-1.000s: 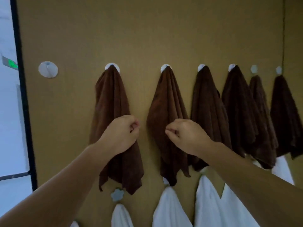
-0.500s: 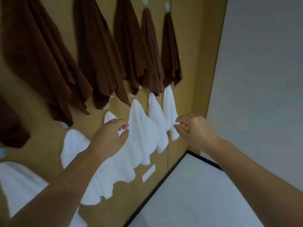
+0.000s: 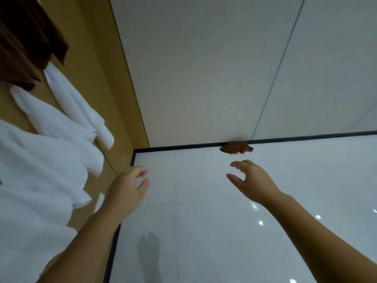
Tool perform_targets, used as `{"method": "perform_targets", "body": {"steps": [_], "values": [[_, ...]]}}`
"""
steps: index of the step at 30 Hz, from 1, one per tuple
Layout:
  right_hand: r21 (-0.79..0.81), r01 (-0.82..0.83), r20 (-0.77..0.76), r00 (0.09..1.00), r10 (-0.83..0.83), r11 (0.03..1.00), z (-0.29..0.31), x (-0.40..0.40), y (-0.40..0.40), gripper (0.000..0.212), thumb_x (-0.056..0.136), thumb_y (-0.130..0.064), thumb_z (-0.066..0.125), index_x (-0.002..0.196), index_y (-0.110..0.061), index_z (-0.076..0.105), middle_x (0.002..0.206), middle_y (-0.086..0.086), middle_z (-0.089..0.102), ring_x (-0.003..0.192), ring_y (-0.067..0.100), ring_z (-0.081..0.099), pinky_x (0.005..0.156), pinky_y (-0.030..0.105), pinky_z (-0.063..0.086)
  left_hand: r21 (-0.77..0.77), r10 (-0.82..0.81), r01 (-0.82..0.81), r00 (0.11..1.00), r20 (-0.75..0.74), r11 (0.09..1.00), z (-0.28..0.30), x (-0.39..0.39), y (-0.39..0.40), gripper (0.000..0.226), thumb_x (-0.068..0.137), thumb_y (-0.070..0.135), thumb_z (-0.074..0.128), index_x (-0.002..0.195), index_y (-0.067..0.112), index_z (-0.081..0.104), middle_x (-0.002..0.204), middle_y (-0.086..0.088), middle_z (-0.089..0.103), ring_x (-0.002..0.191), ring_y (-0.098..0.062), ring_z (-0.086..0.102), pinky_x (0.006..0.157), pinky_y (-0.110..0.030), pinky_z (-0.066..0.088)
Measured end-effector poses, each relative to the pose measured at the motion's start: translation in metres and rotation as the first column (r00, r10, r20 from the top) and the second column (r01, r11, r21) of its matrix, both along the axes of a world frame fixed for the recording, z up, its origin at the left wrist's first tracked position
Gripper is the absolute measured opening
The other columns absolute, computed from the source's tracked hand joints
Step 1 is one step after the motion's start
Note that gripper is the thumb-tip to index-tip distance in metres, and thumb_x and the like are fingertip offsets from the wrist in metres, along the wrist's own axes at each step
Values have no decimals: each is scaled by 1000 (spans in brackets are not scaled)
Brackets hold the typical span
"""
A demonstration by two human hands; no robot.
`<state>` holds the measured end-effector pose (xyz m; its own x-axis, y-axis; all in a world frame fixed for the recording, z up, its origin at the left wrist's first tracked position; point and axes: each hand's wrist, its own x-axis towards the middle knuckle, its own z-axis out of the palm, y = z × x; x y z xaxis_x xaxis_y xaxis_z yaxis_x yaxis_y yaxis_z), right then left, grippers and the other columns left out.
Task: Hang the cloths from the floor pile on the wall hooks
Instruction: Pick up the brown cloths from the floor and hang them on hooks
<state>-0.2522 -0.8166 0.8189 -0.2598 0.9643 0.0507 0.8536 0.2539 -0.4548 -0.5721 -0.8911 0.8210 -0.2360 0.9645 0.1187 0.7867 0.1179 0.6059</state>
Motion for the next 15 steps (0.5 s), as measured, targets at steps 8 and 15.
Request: {"method": "perform_targets", "body": {"steps": [8, 15], "values": [[-191, 378, 35, 925, -379, 906, -60, 88, -79, 43, 88, -43, 59, 126, -23, 56, 120, -2, 58, 99, 12, 58, 81, 22, 43, -145, -377, 374, 926, 4, 916, -58, 84, 50, 29, 92, 27, 54, 120, 21, 58, 113, 6, 59, 101, -12, 55, 91, -29, 46], [-326, 474, 62, 874, -482, 818, -92, 164, -75, 43, 89, -44, 57, 126, -24, 55, 121, -1, 59, 102, 13, 59, 82, 22, 42, -249, -426, 409, 905, -15, 878, -82, 155, 88, 33, 93, 29, 52, 125, 22, 55, 122, 6, 57, 109, -13, 54, 95, -27, 44]]}}
